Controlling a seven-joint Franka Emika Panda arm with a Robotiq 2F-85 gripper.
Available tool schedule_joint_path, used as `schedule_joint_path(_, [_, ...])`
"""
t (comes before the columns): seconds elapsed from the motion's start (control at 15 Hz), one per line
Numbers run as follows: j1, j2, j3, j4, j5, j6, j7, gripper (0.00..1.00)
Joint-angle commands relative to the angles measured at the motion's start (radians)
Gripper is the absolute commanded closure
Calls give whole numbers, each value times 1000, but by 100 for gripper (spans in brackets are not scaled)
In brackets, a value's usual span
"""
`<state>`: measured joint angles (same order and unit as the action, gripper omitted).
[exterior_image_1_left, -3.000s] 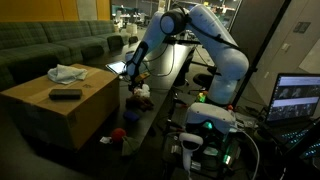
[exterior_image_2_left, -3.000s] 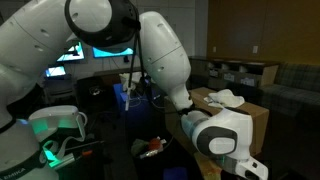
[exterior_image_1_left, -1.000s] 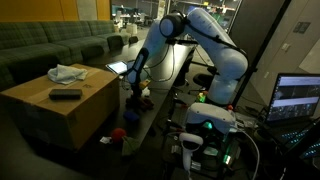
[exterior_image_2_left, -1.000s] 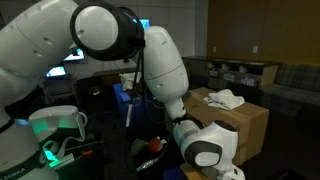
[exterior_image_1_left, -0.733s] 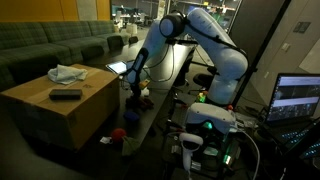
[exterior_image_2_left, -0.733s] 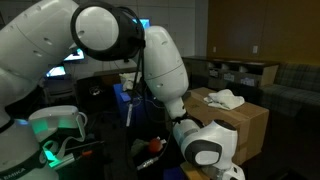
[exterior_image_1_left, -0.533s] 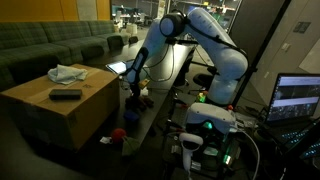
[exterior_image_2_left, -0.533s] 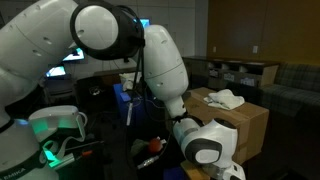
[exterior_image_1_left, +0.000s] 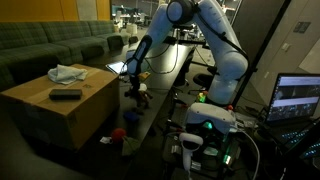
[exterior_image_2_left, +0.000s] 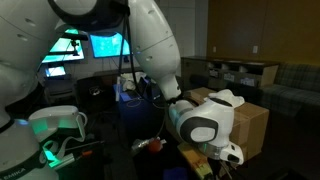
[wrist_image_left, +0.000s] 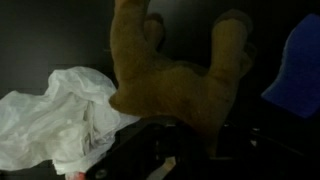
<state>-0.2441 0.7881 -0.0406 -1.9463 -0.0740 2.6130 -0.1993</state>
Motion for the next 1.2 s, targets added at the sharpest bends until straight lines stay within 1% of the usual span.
schedule_joint_path(0.0, [17,-211,-2,-163,18,-49,7,90])
schedule_joint_path(0.13, [42,-301,-14,-202,4,-100,21,90])
schedule_joint_path(0.33, [108,-421,-34,-212,-30,-186,86,91])
schedule_joint_path(0.47, [167,-478,-40,-183,-72,-249,157,91])
schedule_joint_path(0.67, [238,-533,-30,-110,-146,-346,264,91])
schedule_joint_path(0.87, [300,-545,-6,-17,-207,-412,356,91])
schedule_joint_path(1.13, [365,-463,26,141,-254,-451,417,91])
